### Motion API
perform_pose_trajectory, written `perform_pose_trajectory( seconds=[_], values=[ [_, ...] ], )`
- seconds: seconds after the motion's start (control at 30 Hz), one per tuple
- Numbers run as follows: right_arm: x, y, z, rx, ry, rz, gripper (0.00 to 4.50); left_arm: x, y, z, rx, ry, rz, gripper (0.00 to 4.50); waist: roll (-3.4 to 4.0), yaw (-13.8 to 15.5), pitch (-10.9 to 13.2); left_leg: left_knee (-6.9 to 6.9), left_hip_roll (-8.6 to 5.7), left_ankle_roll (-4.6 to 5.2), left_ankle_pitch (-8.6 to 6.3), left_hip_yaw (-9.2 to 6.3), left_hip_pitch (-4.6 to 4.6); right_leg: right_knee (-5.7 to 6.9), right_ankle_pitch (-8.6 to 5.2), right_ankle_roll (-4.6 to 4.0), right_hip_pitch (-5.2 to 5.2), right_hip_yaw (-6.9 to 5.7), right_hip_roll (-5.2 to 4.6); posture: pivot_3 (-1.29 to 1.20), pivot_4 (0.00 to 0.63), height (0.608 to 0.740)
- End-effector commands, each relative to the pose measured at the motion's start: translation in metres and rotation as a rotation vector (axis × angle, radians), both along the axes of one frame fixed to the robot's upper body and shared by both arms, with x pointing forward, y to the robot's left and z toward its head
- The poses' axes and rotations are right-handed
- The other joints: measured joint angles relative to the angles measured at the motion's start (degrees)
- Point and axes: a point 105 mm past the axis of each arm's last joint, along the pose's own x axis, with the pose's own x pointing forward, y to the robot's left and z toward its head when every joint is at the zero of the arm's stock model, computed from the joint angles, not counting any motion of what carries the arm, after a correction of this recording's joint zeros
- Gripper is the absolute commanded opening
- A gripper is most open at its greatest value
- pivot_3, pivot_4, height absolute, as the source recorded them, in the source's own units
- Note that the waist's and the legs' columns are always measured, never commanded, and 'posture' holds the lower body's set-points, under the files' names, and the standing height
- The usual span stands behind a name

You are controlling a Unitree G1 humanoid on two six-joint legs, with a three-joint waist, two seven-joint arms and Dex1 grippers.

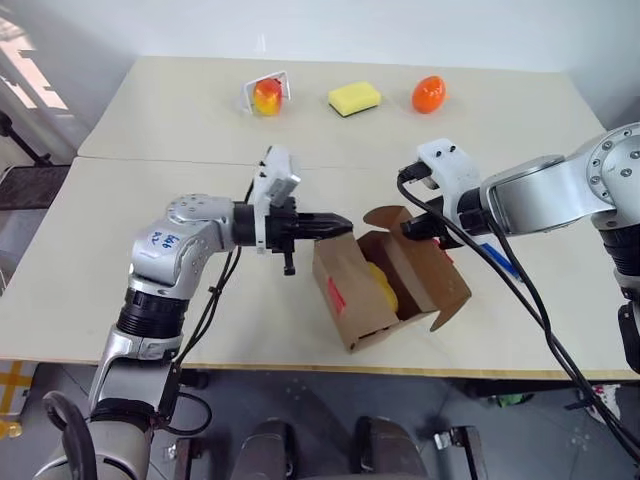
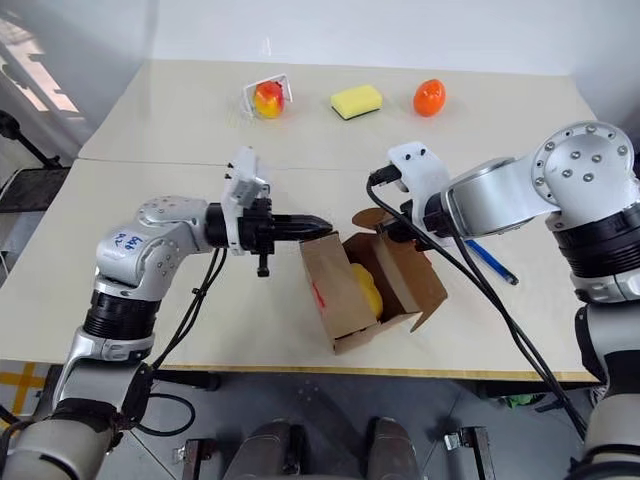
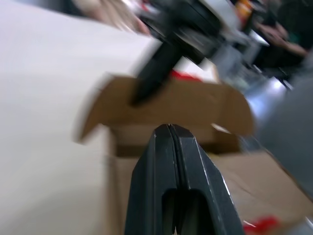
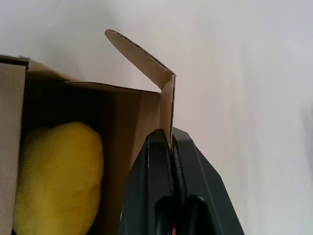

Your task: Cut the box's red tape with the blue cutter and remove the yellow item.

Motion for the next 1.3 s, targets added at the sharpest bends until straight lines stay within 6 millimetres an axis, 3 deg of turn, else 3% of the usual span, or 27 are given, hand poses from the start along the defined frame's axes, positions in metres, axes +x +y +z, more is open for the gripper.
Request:
perform_pose_trajectory(
  seconds=[0.03, 0.33, 0.53, 0.73, 0.93, 1.2, 1.3],
  values=[
    [0.0, 0.002, 0.01, 0.023, -0.044, -0.002, 0.03, -0.007, 0.005, -0.007, 0.118, -0.049, -0.049, 0.0, 0.0, -0.07, 0.0, -0.02, 0.0, 0.0, 0.0, 0.04, 0.03, 0.01, 0.0, 0.0, -0.02, 0.01, 0.0, 0.0, 0.15, 0.74],
    [-0.002, 0.006, 0.015, 0.041, -0.056, 0.022, 0.03, 0.018, 0.017, -0.037, 0.382, -0.217, 0.001, 0.0, 0.0, 0.33, 0.0, 0.1, 0.02, 0.0, 0.0, 0.08, 0.03, 0.01, 0.02, -0.03, 0.03, 0.02, 0.0, 0.0, 0.15, 0.74],
    [-0.004, 0.006, 0.018, 0.065, -0.064, 0.031, 0.03, 0.016, 0.029, -0.05, 0.474, -0.231, -0.024, 0.0, 0.01, 0.17, -0.01, 0.1, 0.06, 0.0, 0.01, 0.08, 0.1, 0.06, 0.02, -0.03, 0.03, 0.05, 0.01, 0.0, 0.15, 0.74],
    [-0.002, -0.008, 0.027, 0.091, -0.066, -0.001, 0.03, 0.011, 0.049, -0.064, 0.583, -0.237, -0.025, 0.0, 0.09, 0.16, -0.06, 0.12, 0.09, 0.0, 0.02, 0.12, 0.24, 0.1, 0.03, -0.06, 0.12, 0.1, 0.02, 0.0, 0.15, 0.74],
    [0.0, -0.022, 0.014, 0.124, -0.009, -0.056, 0.03, 0.016, 0.047, -0.069, 0.551, -0.247, 0.033, 0.0, 0.09, 1.77, -0.16, 0.28, 0.07, 0.1, 0.09, 0.11, 0.26, 0.06, 0.23, -0.13, 0.24, 0.12, 0.0, 0.0, 0.15, 0.74],
    [0.0, -0.026, -0.033, 0.168, 0.095, -0.134, 0.03, 0.031, 0.043, -0.086, 0.511, -0.246, 0.119, 0.0, 0.01, 1.71, -0.29, 0.62, 0.11, 0.2, 0.11, 0.04, 0.72, -0.08, 0.39, -0.12, 1.02, 0.0, -0.01, 0.0, 0.15, 0.74],
    [0.0, -0.02, -0.028, 0.182, 0.072, -0.115, 0.03, 0.028, 0.049, -0.097, 0.534, -0.21, 0.114, 0.0, 0.21, 1.46, -0.42, 0.48, 0.13, 0.23, 0.12, 0.11, 1.06, -0.08, 0.4, -0.12, 1.18, 0.23, 0.0, 0.0, 0.15, 0.74]
  ],
)
